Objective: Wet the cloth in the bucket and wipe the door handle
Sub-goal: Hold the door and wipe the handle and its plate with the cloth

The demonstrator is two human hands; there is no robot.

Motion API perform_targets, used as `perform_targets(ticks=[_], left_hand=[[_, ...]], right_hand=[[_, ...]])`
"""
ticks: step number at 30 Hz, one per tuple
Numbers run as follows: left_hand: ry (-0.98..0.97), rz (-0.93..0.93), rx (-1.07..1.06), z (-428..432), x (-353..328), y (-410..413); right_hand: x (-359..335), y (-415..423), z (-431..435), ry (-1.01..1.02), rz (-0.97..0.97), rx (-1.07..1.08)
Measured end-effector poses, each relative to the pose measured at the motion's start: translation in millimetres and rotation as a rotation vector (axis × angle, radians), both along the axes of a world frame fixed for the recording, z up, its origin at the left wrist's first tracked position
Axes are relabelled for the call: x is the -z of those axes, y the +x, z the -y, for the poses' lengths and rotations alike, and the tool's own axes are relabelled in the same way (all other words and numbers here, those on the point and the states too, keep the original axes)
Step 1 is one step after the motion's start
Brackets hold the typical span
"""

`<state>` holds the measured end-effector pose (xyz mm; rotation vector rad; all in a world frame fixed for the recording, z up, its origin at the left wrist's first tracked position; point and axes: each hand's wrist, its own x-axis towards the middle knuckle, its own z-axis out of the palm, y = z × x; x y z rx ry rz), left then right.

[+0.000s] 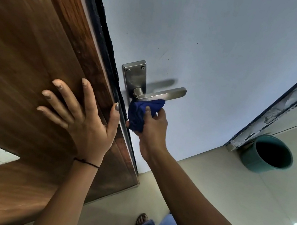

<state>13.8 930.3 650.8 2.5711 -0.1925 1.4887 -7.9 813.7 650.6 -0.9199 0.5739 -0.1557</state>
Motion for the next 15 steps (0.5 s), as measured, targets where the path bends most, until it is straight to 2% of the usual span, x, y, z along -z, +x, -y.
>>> perform_targets(ticks=[7, 15], left_hand=[[0.002, -0.02, 0.003, 1, -3, -2], [-0.037, 0.018, 0.034, 0, -1, -3]], right_hand=[[11, 4, -20, -0.232, 0.021, -0.039], [21, 9, 5, -0.645, -0.017, -0.085]])
